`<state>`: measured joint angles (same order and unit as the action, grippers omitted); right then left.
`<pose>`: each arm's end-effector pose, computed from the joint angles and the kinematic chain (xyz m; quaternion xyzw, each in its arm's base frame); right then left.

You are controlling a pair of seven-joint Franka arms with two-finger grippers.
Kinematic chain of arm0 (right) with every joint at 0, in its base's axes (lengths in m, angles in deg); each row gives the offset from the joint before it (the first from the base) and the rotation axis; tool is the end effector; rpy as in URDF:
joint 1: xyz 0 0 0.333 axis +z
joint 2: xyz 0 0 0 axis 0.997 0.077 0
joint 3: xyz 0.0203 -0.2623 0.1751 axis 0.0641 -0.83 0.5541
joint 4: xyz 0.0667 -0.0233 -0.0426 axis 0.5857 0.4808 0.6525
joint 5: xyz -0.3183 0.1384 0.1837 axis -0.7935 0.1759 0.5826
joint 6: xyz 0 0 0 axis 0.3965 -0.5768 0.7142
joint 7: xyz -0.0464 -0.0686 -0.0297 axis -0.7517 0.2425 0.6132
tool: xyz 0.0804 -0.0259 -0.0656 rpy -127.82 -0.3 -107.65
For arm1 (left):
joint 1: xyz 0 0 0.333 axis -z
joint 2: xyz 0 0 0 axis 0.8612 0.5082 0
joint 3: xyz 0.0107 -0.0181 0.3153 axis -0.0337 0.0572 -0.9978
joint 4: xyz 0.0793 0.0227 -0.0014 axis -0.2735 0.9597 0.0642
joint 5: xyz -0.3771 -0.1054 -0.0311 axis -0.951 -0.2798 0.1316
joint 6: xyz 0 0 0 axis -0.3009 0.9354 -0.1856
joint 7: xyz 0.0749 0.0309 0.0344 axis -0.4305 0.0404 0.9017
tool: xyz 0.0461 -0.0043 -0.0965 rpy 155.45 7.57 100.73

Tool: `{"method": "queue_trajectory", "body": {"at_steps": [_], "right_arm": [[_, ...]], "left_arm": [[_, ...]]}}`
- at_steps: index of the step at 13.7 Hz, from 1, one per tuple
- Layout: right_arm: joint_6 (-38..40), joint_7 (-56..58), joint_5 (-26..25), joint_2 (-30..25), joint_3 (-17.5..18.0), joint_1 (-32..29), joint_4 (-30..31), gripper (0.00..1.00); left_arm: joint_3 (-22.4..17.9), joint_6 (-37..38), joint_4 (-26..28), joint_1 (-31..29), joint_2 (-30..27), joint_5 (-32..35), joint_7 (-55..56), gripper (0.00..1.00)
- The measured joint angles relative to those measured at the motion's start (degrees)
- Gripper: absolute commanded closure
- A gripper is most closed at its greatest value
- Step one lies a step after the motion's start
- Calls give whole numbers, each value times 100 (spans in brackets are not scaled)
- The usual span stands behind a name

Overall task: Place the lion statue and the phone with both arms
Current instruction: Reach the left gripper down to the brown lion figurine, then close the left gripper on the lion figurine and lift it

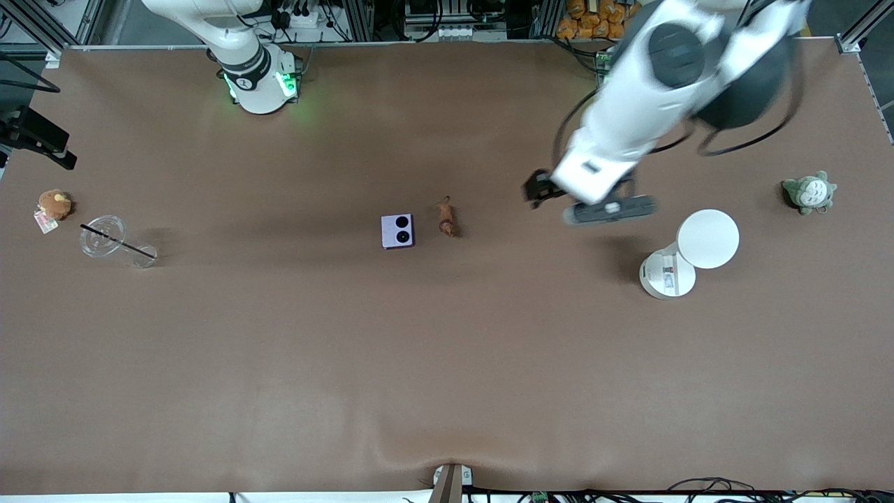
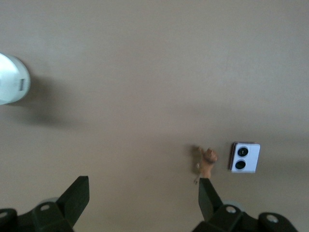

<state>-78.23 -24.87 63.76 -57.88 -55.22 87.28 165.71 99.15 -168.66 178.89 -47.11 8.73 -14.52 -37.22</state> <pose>0.5320 -0.0211 0.6857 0.9998 -0.0113 0.0141 0.0111 0.5189 -0.3546 0.4895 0.9952 0.0839 -0.0101 0.0490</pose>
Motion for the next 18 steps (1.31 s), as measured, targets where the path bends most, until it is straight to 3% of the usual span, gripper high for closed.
{"method": "queue_trajectory", "body": {"at_steps": [5,10,13,15,16,17,18], "right_arm": [[0,0,2,14,1,0,0,0],[0,0,3,45,1,0,0,0],[0,0,3,51,1,0,0,0],[0,0,3,73,1,0,1,0],[0,0,3,89,1,0,1,0],[0,0,3,103,1,0,1,0],[0,0,3,117,1,0,1,0]], "left_arm": [[3,-1353,-1,1121,1403,1205,1815,0],[-4,-1936,-53,1694,2381,1477,2632,2],[-10,-2027,-57,1924,2667,1772,3028,29],[-12,-2030,-58,1957,2782,1898,3051,57],[-16,-2031,-58,1957,2828,1917,3051,64],[-24,-2039,-59,1957,2863,1919,3051,77],[-31,-2064,-65,1956,2891,1919,3051,98]]}}
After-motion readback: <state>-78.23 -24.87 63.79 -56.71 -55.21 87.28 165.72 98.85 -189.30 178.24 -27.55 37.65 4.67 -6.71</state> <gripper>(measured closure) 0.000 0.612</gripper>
